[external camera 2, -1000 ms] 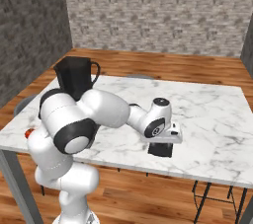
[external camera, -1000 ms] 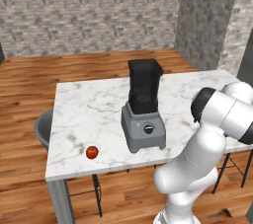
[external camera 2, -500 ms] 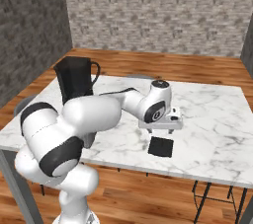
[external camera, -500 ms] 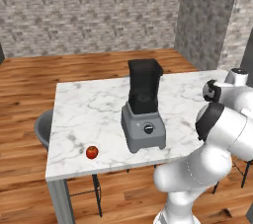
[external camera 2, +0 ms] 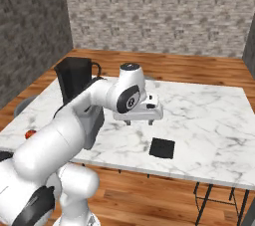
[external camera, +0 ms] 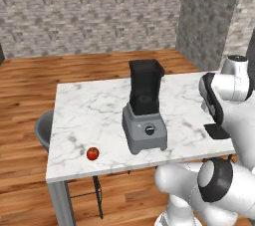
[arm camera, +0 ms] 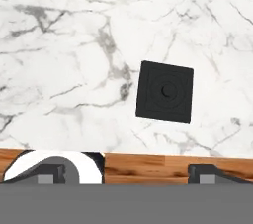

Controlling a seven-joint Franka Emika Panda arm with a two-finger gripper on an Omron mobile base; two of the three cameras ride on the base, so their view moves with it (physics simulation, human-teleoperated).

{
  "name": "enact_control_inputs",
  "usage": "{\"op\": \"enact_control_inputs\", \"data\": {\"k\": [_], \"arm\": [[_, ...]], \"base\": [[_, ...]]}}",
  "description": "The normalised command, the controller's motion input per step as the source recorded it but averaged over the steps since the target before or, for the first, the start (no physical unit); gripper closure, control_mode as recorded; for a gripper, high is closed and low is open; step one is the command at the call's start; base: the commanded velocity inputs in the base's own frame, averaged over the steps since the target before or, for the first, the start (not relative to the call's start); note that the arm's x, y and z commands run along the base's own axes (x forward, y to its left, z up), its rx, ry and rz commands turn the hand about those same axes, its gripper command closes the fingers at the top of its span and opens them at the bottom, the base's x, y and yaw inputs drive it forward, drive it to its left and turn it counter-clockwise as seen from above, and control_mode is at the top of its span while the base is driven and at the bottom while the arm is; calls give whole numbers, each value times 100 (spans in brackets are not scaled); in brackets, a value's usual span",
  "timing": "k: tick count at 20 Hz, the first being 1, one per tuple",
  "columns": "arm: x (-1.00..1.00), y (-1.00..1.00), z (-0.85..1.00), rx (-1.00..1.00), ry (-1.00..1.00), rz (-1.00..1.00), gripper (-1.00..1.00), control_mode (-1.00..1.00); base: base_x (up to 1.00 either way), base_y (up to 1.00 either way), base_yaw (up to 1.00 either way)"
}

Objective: Open the blender lid, put the apple in the blender, close the lid, and start the blender.

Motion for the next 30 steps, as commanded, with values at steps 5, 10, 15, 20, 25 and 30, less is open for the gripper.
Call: {"op": "enact_control_inputs", "data": {"k": [5, 10, 15, 20, 25, 30], "arm": [[-79, 68, -3, -2, -2, 8, -100, -100], [-65, 95, 12, 0, 0, 3, -100, -100], [-49, 100, 19, 0, 0, 0, -100, -100], [-41, 100, 6, 0, 0, 0, -100, -100], [-24, 100, 0, 0, 0, 0, -100, -100], [-2, 100, -1, 0, 0, 0, -100, -100]], "base": [[0, 0, 0], [0, 0, 0], [0, 0, 0], [0, 0, 0], [0, 0, 0], [0, 0, 0]]}}
